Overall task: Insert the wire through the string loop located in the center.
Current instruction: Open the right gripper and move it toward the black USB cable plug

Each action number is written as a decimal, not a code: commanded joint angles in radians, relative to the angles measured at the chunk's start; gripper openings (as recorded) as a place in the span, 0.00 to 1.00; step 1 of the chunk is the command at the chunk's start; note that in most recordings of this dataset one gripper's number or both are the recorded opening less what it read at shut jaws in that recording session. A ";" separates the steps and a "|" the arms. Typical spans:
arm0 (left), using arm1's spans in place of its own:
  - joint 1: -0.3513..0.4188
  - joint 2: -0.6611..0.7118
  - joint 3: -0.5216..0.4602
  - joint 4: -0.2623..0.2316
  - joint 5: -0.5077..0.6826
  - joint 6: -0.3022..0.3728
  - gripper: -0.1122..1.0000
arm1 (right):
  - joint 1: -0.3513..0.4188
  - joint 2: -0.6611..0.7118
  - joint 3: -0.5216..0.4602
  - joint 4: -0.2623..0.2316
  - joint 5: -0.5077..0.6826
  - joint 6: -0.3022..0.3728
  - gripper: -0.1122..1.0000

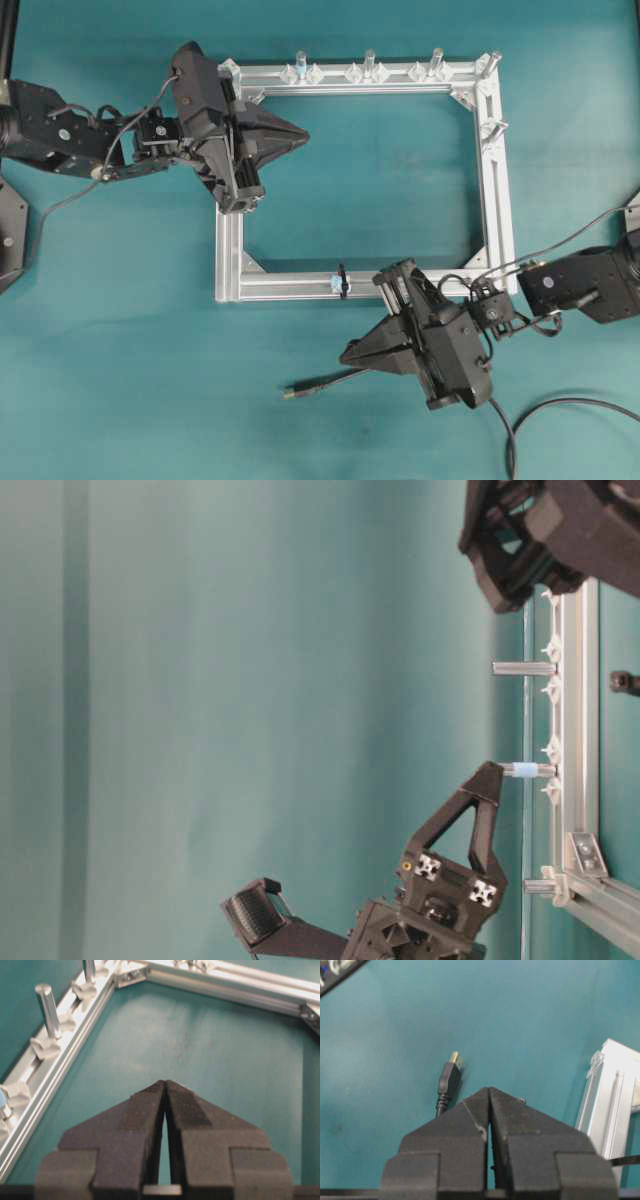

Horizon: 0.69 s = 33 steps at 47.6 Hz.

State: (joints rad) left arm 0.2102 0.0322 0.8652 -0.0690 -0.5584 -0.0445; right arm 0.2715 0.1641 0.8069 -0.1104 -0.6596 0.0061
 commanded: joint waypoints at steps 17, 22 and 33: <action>-0.003 -0.049 0.002 0.002 0.008 -0.008 0.10 | 0.002 -0.011 -0.029 -0.002 0.021 0.018 0.10; -0.002 -0.051 0.002 0.002 0.008 -0.008 0.10 | 0.002 -0.003 -0.029 -0.003 0.026 0.048 0.10; -0.003 -0.049 0.003 0.002 0.008 -0.008 0.10 | 0.005 0.020 -0.029 -0.008 0.029 0.081 0.12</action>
State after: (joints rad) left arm 0.2102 0.0061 0.8744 -0.0690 -0.5461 -0.0476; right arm 0.2715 0.1963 0.7946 -0.1120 -0.6259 0.0859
